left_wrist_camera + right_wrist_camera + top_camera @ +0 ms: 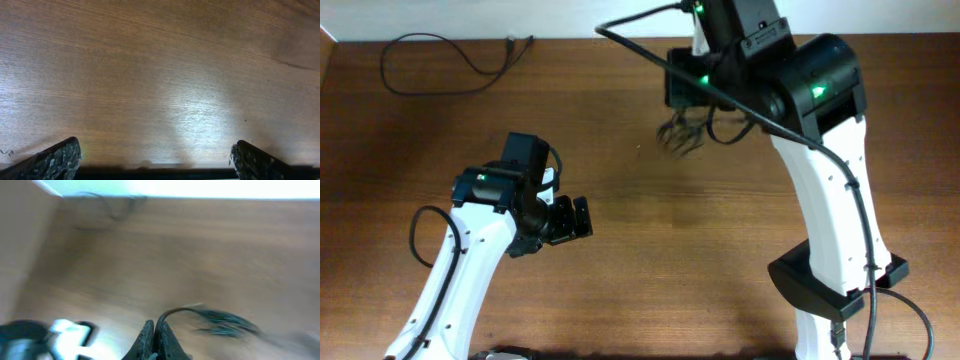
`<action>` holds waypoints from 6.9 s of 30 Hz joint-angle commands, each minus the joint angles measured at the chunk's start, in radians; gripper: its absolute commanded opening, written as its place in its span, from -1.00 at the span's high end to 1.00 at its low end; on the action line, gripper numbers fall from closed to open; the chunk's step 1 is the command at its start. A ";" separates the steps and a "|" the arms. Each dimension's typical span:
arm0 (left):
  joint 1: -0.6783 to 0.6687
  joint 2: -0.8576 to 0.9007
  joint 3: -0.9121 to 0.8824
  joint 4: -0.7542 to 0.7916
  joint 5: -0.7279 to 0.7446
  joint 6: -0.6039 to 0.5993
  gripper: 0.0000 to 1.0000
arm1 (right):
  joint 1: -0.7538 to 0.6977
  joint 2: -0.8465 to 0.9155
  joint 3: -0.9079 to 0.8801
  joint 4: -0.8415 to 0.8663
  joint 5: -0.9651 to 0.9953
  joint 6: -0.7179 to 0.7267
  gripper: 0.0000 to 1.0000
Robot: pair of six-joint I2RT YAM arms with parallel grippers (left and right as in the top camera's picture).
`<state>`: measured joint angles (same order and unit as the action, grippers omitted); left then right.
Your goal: Untangle cables
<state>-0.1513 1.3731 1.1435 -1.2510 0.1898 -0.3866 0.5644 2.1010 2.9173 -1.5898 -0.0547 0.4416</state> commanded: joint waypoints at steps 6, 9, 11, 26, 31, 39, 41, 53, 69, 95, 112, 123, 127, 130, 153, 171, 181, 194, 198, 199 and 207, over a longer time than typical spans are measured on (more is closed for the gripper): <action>-0.003 0.002 0.000 0.006 -0.004 -0.006 -0.98 | 0.004 -0.139 0.028 0.007 -0.012 -0.026 0.92; -0.003 0.002 0.000 0.009 -0.004 -0.006 -0.99 | 0.004 -0.084 -0.002 -0.109 0.193 -0.024 0.92; -0.003 0.002 0.000 0.004 -0.003 -0.006 -0.98 | 0.005 -0.082 -0.045 -0.084 0.182 0.013 0.92; -0.003 0.002 0.001 0.219 0.581 0.148 -0.98 | 0.005 -0.196 -0.038 0.015 -0.256 0.012 0.92; -0.001 0.002 0.001 0.380 0.607 -0.047 -0.98 | 0.005 -0.196 -0.038 -0.030 -0.286 0.012 0.91; 0.012 0.002 0.001 0.610 1.049 -0.088 -0.99 | 0.005 -0.196 -0.041 -0.045 -0.391 0.012 0.92; 0.011 0.002 0.001 0.608 1.046 -0.088 -0.99 | 0.005 -0.196 -0.041 -0.045 -0.395 0.012 0.92; 0.010 0.002 0.001 0.673 0.624 -0.182 -0.80 | 0.005 -0.196 -0.041 -0.061 -0.496 0.012 0.92; 0.010 0.003 0.000 0.268 -0.119 -0.182 -0.05 | -0.037 -0.204 -0.039 0.024 -0.340 0.039 0.92; -0.102 0.003 0.019 0.549 0.499 -0.276 -0.84 | -0.034 -0.179 -0.041 -0.023 -0.338 0.047 0.92; -0.172 0.005 0.018 0.557 0.515 -0.384 -0.67 | -0.034 -0.178 -0.041 -0.022 -0.333 0.047 0.92; -0.172 0.009 0.018 0.459 0.237 -0.383 0.42 | -0.034 -0.177 -0.041 -0.030 -0.332 0.046 0.92; -0.171 0.009 0.018 0.378 0.058 -0.383 0.46 | -0.034 -0.177 -0.041 -0.066 -0.215 0.046 0.92; -0.171 0.009 0.018 0.288 -0.147 -0.383 0.40 | -0.035 -0.177 -0.041 -0.109 -0.053 0.046 0.92; -0.048 0.009 0.018 0.193 0.297 -0.191 -0.98 | -0.035 -0.175 -0.041 0.031 -0.208 0.077 0.92; -0.078 0.009 0.018 0.375 0.469 -0.219 -0.95 | -0.035 -0.175 -0.041 0.040 -0.420 0.077 0.92; -0.129 0.009 0.018 0.365 0.296 -0.231 -0.83 | -0.035 -0.175 -0.041 0.106 -0.413 0.117 0.92; -0.128 0.009 0.018 0.421 0.192 -0.275 -0.82 | -0.035 -0.175 -0.041 0.074 -0.412 0.117 0.92; -0.128 0.009 0.018 0.371 0.110 -0.275 -0.80 | -0.035 -0.175 -0.041 0.076 -0.412 0.117 0.92; -0.128 0.009 0.018 0.352 0.074 -0.275 -0.79 | -0.035 -0.175 -0.041 0.077 -0.412 0.117 0.92; -0.128 0.071 -0.019 0.308 -0.128 -0.275 -0.74 | -0.036 -0.199 -0.039 0.118 -0.291 0.117 0.92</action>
<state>-0.2794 1.4014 1.1488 -0.9310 0.1566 -0.6556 0.5316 1.9182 2.8700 -1.5082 -0.4099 0.5537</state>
